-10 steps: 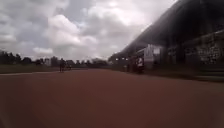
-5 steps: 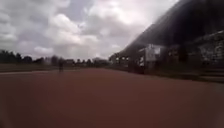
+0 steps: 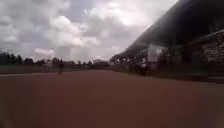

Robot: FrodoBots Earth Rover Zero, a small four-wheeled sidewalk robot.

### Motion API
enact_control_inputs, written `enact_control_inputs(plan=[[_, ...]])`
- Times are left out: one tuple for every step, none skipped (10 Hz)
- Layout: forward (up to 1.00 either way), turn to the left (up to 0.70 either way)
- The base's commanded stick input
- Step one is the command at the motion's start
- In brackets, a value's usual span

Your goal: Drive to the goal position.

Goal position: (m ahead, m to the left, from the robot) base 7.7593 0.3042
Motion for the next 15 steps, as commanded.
enact_control_inputs(plan=[[0.7,0.0],[0.7,-0.02],[0.7,-0.04],[0.7,-0.35],[0.7,-0.35],[0.7,-0.3],[0.7,-0.21],[0.7,-0.13],[0.7,-0.05],[0.7,0.0],[0.7,0.0],[0.7,0.0],[0.7,0.0],[0.7,0.0],[0.7,0.0]])
